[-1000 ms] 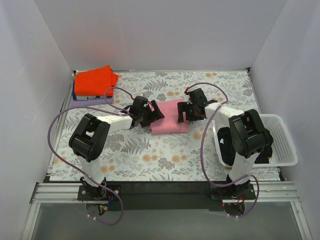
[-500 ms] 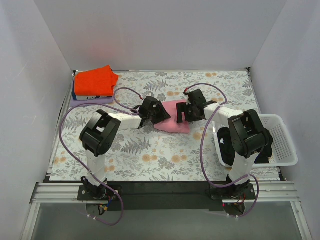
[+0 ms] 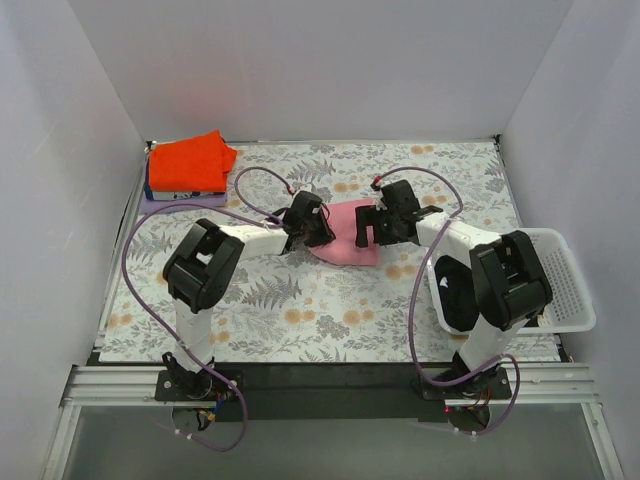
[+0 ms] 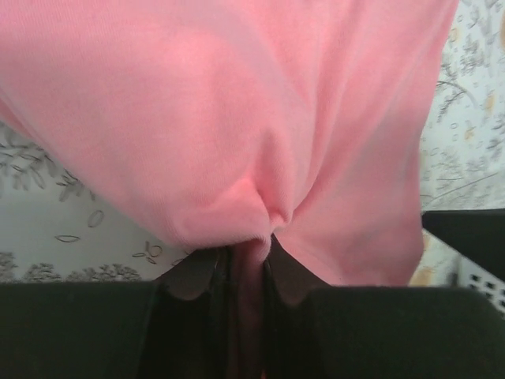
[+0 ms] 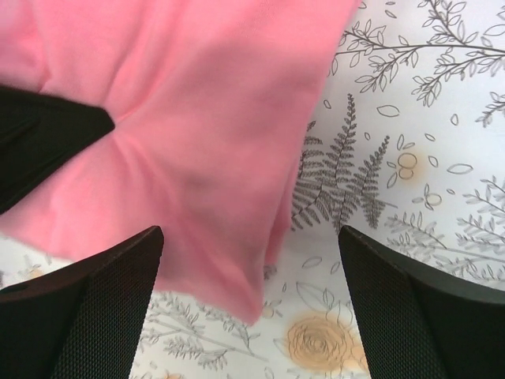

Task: Fold and stack the t-shirts
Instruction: Neatly place the folded tshirt to the corner

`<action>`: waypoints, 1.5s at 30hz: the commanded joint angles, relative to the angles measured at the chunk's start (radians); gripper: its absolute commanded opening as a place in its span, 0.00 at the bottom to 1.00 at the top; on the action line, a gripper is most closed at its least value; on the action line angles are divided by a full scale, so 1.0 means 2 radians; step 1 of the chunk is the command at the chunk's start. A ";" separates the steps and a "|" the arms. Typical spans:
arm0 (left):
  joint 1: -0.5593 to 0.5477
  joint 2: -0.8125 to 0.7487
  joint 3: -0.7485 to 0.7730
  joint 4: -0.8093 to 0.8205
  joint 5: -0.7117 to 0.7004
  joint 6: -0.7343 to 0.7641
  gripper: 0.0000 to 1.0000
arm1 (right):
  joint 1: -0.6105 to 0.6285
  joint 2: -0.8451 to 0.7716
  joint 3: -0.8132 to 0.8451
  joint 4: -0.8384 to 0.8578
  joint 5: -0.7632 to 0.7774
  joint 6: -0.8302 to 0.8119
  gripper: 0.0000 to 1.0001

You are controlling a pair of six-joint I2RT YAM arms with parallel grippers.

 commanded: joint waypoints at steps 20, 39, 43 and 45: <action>0.189 -0.037 0.207 -0.200 0.124 0.434 0.00 | 0.005 -0.182 -0.036 -0.029 0.007 -0.021 0.98; 0.367 0.106 0.482 -0.249 0.255 0.398 0.00 | 0.005 -0.195 -0.048 -0.038 0.004 -0.021 0.99; 0.398 0.108 0.489 -0.240 0.280 0.369 0.00 | 0.005 -0.200 -0.051 -0.040 0.002 -0.020 0.98; 0.412 0.111 0.487 -0.234 0.282 0.358 0.00 | 0.004 -0.202 -0.055 -0.042 0.000 -0.019 0.99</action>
